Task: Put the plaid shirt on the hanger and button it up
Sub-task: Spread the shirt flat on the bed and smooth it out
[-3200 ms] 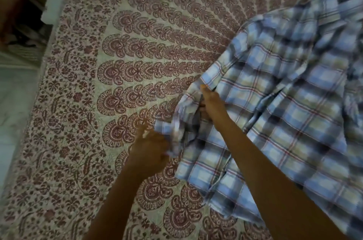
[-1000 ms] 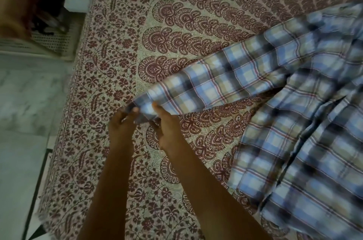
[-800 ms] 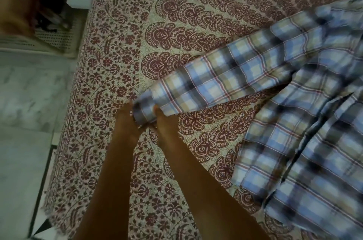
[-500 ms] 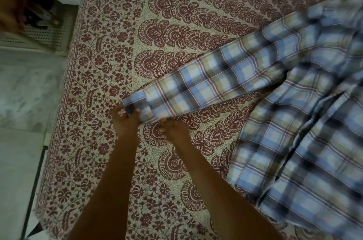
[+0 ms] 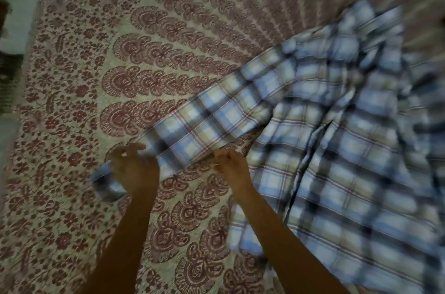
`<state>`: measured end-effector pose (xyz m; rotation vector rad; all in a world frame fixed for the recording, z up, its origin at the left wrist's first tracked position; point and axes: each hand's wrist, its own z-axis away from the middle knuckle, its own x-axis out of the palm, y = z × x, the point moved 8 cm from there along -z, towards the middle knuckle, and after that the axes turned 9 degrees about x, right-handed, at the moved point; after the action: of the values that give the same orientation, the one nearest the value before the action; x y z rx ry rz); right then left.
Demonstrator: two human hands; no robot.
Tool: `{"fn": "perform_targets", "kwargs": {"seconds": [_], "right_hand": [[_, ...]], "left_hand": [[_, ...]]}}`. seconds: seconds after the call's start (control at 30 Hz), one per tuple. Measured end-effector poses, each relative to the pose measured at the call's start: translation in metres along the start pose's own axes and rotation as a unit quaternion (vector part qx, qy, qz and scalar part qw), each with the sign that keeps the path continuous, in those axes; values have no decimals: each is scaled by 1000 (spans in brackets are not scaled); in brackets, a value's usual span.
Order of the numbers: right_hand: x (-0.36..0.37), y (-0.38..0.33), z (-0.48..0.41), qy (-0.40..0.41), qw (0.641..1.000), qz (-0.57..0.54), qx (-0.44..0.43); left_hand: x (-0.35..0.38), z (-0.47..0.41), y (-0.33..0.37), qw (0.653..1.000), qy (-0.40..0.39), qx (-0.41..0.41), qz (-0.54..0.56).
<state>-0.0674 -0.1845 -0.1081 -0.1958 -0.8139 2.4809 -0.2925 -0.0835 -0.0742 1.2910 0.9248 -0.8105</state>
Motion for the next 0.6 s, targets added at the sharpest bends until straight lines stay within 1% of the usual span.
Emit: {"fn": "perform_targets", "kwargs": {"seconds": [0.07, 0.1, 0.13, 0.23, 0.3, 0.33, 0.43, 0.53, 0.6], "right_hand": [[-34, -13, -2, 18, 1000, 21, -3], [-53, -20, -2, 31, 999, 5, -5], [-72, -25, -4, 46, 999, -17, -7], [-131, -43, -10, 100, 994, -39, -37], [-165, -54, -18, 120, 989, -46, -67], [-177, -59, -22, 135, 987, -38, -76], [-213, -85, -43, 180, 978, 19, -106], [-231, -126, -66, 219, 961, 63, -154], [-237, -157, -79, 250, 945, 94, -186]], "left_hand": [[27, 5, 47, 997, -36, 72, 16], [44, 8, 74, 992, -73, 98, 33], [56, 11, 100, 987, -88, 120, 60], [86, 13, 168, 966, -109, 208, 106], [107, 10, 211, 956, -131, 243, 99], [115, 5, 226, 955, -137, 249, 81], [131, -22, 272, 956, -122, 264, 35], [145, -58, 303, 962, -106, 250, 22], [156, -80, 316, 966, -112, 232, 20]]}}
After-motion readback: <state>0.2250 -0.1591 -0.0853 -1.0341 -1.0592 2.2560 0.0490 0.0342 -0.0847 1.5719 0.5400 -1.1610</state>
